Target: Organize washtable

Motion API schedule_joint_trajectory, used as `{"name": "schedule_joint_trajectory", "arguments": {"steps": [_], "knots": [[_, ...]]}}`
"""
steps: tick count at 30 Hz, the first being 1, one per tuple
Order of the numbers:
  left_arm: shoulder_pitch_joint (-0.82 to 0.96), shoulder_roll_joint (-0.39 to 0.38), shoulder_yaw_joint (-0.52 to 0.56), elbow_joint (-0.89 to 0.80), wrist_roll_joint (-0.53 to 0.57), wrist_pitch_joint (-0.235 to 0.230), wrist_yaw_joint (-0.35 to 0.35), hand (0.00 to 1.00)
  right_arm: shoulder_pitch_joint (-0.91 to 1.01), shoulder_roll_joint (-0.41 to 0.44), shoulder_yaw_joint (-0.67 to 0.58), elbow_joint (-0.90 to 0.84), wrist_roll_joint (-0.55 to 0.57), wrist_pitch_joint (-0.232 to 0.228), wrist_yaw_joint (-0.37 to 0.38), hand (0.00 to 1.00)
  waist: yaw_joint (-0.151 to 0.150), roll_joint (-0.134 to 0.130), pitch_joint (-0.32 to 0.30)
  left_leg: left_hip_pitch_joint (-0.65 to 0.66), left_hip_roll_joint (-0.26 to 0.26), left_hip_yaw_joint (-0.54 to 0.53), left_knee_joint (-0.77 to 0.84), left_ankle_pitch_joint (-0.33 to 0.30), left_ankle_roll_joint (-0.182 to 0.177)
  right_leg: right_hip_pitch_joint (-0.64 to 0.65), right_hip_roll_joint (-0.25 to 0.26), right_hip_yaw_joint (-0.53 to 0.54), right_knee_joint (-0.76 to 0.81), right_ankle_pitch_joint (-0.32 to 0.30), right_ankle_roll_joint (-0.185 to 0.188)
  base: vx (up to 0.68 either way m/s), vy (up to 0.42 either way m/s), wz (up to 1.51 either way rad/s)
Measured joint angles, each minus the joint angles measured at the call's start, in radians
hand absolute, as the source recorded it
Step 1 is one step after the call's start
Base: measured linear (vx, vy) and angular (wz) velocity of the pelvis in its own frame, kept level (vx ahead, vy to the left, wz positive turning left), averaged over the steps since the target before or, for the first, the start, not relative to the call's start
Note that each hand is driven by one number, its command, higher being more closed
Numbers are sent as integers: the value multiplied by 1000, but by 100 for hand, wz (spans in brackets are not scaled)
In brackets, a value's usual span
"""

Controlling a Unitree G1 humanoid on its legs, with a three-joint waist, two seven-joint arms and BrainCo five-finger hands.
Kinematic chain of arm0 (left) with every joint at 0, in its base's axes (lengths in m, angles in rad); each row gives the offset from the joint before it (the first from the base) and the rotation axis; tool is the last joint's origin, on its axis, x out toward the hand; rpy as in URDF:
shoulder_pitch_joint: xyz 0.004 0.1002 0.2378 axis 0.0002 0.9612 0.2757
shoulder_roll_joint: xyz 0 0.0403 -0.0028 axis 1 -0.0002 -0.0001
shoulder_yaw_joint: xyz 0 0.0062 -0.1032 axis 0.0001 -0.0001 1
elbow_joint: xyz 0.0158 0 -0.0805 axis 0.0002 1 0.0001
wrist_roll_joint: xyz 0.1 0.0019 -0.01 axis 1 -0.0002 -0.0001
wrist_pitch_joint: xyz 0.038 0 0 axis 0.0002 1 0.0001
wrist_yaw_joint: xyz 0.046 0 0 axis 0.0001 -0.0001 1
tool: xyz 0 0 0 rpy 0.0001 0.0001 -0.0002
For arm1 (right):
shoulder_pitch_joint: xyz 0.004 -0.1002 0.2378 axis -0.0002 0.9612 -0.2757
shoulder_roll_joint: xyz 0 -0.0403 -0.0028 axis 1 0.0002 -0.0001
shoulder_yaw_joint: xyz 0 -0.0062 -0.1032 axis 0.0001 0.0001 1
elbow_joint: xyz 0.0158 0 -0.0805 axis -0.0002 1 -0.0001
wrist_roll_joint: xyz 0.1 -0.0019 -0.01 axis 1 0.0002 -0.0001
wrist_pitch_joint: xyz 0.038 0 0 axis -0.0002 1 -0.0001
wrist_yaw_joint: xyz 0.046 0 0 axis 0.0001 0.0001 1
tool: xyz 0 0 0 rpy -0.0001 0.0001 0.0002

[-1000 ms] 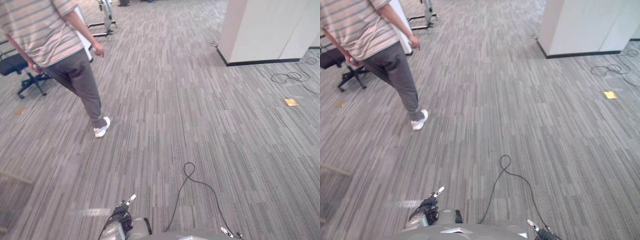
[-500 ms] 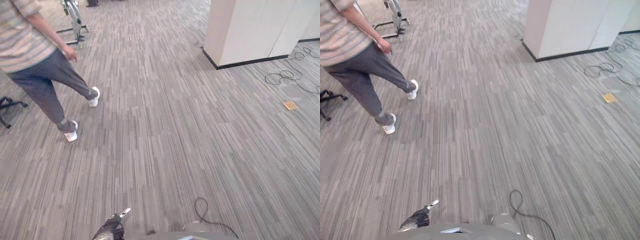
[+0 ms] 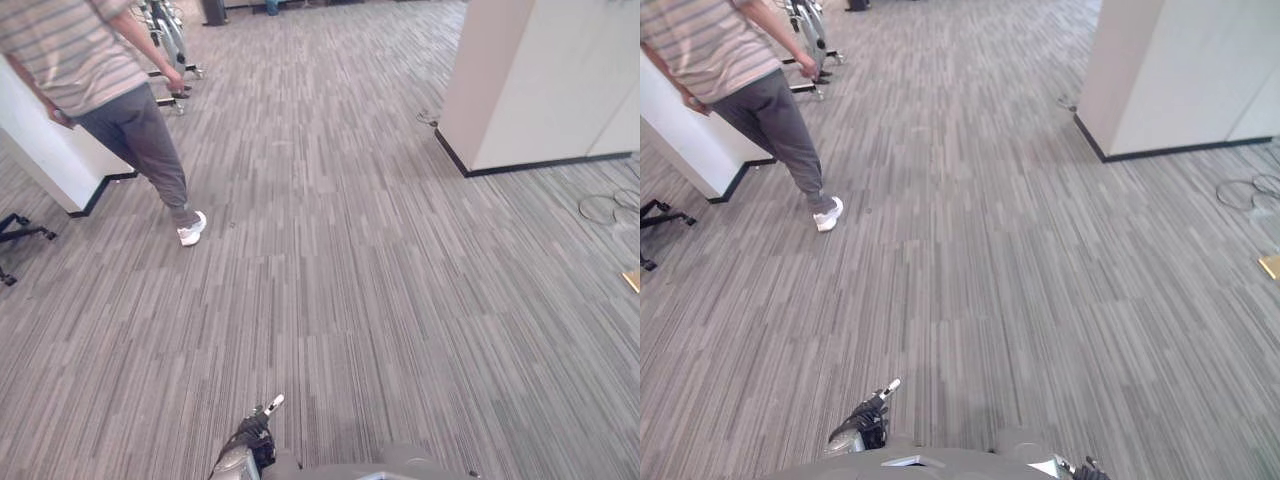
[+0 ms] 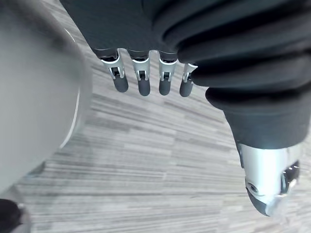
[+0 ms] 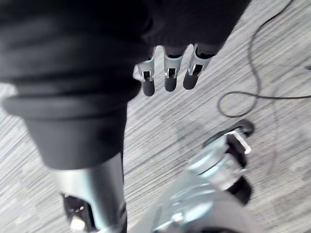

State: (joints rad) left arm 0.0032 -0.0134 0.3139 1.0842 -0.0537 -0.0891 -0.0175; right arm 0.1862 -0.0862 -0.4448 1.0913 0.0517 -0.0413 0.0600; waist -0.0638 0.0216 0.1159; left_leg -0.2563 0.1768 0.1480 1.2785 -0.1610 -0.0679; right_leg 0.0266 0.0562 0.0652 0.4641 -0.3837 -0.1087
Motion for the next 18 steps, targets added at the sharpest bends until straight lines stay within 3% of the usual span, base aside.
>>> {"name": "schedule_joint_trajectory", "arguments": {"steps": [2, 4, 5, 7, 8, 9, 10, 11, 12, 13, 15, 17, 18], "knots": [[12, 22, 1, -26, 0, -3, 3, 0, -7, -9, 4, 0, 0, 2, -2, 0, 21, -17, 0, -87, 10, 90, -192, -56, 23, 97, -39, 20, -92, -3, 10, -164, 83, -25], [47, 36, 3, -31, 0, -4, 10, 0, -18, -15, 5, -2, -2, 5, -6, 0, 23, -40, -9, -95, -2, 190, -597, -51, 15, 176, -97, 41, -171, -18, 49, -239, 47, -43], [65, 39, 15, -37, -17, -7, 11, 0, -20, -16, -3, -6, -2, 1, -8, 0, 23, -39, -12, -89, -19, 197, -877, -11, 6, 221, -119, 61, -200, -37, 79, -47, 42, -59], [66, 38, 42, -35, -20, -9, 14, 0, -14, -24, -43, 5, -2, 1, -13, 0, 35, -48, -31, -97, -55, 160, -930, 100, 17, 236, -154, 114, -137, -73, 125, 333, 92, -72], [65, 37, 41, -13, -13, -9, 20, 0, 1, -23, -43, 7, -2, 0, -13, 0, 42, -72, -61, -79, -101, 157, -911, 156, 42, 191, -181, 171, 13, -74, 128, 715, 106, -45], [63, 80, 9, 12, 1, -10, 21, 0, 11, -9, -44, 36, -3, 0, -13, 0, 25, -135, -94, -50, -169, 171, -891, 97, 64, 127, -223, 205, 215, -26, 136, 742, 99, 3], [52, 106, -19, 39, 2, -8, 20, 0, 9, -8, -39, 75, -3, 4, -10, 0, 1, -169, -89, -10, -212, 169, -882, 56, 75, 103, -228, 213, 352, 76, 147, 523, 49, 49], [43, 118, -34, 60, 1, -6, 20, 0, 9, -7, -38, 98, -3, 8, -10, 0, -5, -176, -91, 26, -234, 162, -890, 37, 80, 86, -226, 217, 434, 180, 169, 157, 28, 64], [16, 135, -84, 95, 3, 4, 23, 0, 20, -2, -30, 108, -3, 5, -5, 0, -22, -165, -82, 128, -260, 131, -940, -3, 96, 15, -214, 195, 611, 348, 190, -64, -13, 35], [13, 134, -120, 103, 3, 12, 23, 0, 9, -5, -13, 106, -3, 1, 4, 0, -24, -152, -71, 196, -255, 117, -976, -27, 98, -47, -187, 171, 705, 263, 147, -237, -47, 9], [6, 113, -209, 113, 0, 15, 23, 0, 3, -19, 40, 89, -3, -5, 8, 0, -24, -75, -33, 373, -199, 120, -1092, -54, 98, -198, -91, 118, 704, 106, 114, -363, -48, -25], [-14, 90, -239, 123, -4, 15, 24, 0, 7, -20, 50, 86, -2, -15, 8, 0, -48, -49, -25, 462, -164, 106, -1159, -92, 110, -321, -44, 69, 529, 70, 121, -507, -12, 11], [-25, 83, -232, 118, -8, 14, 25, 0, 8, -17, 48, 85, -1, -15, 7, 0, -52, -48, -23, 480, -160, 103, -1166, -110, 90, -368, -43, 53, 462, 73, 125, -93, -138, 18]]}}
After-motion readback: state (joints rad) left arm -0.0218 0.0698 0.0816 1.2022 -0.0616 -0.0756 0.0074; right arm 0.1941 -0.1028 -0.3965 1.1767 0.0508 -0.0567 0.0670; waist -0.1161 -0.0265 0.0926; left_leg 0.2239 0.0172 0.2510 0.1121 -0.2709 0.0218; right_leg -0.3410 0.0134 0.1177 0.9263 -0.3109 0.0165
